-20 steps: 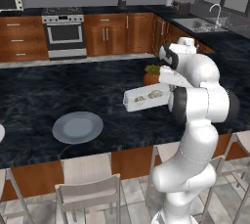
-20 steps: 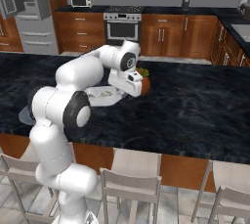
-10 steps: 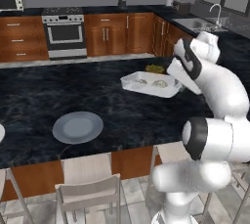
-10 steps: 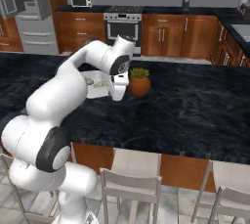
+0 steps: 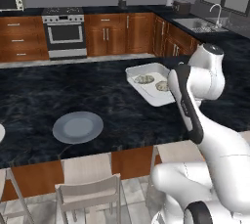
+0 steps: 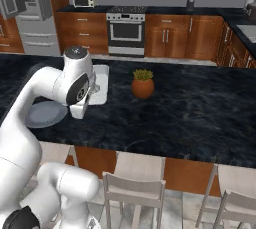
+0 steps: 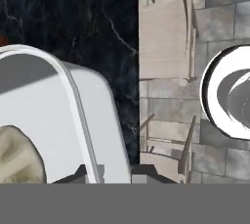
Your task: Place two dumplings into each of the tupperware containers and then place the containers in the fridge.
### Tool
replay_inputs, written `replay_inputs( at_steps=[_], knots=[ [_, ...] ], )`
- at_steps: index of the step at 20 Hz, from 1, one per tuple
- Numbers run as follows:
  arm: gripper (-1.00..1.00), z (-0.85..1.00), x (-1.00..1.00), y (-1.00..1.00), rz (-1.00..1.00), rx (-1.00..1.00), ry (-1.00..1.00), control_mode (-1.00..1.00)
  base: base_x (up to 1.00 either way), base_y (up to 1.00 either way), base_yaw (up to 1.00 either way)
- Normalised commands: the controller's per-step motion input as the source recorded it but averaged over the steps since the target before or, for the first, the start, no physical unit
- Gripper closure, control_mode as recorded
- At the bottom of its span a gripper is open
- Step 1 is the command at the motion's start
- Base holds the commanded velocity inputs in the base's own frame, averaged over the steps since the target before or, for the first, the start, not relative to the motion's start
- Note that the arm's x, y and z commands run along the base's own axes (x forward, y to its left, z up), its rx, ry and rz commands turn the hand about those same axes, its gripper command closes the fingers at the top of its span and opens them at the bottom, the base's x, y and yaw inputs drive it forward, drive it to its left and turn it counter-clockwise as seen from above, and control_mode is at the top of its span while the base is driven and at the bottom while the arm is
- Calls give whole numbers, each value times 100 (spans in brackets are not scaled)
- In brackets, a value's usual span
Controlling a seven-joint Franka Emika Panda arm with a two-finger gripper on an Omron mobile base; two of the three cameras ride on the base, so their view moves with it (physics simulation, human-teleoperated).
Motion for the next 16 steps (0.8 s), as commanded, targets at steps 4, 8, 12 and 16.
replay_inputs(
  at_steps=[4, 8, 12, 16],
  knots=[
    [100, 62, -82, 27, -24, -1, 11, -100, 0, 0, 0],
    [100, 44, -94, 0, -13, 5, 28, -100, 0, 0, 0],
    [100, 28, -83, 14, -9, 1, 16, -100, 0, 0, 0],
    [100, 56, -77, 11, 5, 1, -1, -100, 0, 0, 0]
  ],
)
